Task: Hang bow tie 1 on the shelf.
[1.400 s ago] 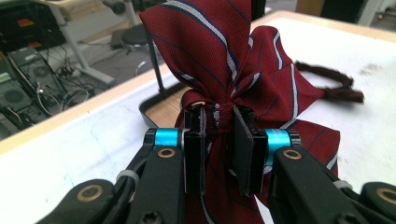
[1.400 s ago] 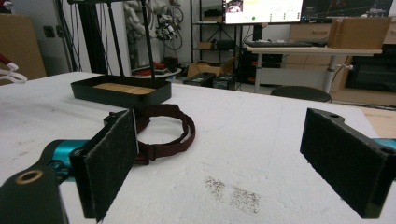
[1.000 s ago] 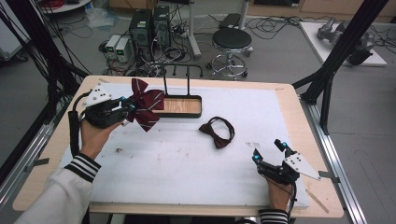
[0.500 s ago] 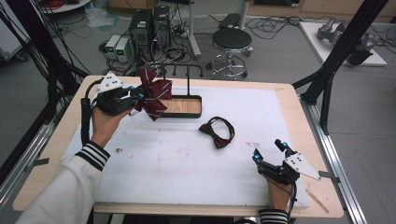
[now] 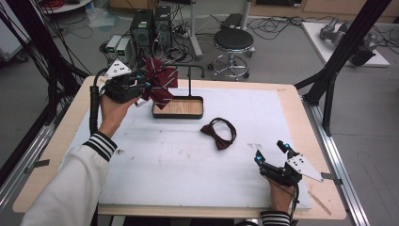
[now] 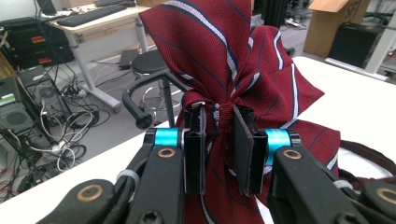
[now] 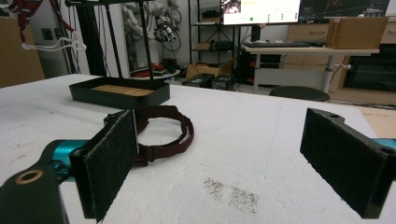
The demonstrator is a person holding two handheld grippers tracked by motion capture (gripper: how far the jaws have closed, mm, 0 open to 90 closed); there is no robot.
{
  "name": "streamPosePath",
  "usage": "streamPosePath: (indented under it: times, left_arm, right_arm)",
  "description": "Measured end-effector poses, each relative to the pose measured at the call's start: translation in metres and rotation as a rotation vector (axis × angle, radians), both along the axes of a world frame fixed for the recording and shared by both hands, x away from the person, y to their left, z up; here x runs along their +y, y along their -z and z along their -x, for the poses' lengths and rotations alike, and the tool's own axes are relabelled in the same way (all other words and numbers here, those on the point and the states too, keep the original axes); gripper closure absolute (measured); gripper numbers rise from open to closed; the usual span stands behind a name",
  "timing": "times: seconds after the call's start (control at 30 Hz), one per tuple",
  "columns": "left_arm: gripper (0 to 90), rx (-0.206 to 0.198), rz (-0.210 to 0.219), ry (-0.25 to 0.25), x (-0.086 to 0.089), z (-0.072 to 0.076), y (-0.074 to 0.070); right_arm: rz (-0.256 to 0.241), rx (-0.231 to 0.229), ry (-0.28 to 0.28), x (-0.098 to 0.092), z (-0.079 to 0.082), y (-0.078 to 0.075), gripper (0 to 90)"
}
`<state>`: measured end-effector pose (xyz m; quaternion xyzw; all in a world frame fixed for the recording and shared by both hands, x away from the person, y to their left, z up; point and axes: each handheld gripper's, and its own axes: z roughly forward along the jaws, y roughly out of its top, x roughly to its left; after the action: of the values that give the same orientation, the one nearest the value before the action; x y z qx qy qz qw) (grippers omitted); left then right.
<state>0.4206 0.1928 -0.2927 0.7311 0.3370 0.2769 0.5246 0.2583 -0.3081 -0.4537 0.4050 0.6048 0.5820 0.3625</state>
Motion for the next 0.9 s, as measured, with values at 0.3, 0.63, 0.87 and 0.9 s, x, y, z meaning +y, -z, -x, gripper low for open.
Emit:
streamPosePath:
  times: [0.3,0.63,0.87,0.9]
  left_arm:
    - [75.4,-0.001,0.019,-0.025,0.001,-0.018,-0.005]
    - [75.4,-0.008,0.033,-0.05,0.001,-0.028,-0.014]
    - [75.4,-0.009,0.035,-0.066,0.001,-0.034,-0.019]
    - [75.4,-0.009,0.035,-0.069,0.001,-0.035,-0.02]
  right_arm:
    - [-0.002,-0.003,-0.003,0.0,0.0,0.0,10.5]
    - [-0.001,-0.002,-0.001,0.0,0.001,0.0,10.5]
    - [-0.005,-0.001,-0.003,0.0,0.001,0.0,10.5]
    - [-0.005,-0.001,-0.003,0.0,0.001,0.0,10.5]
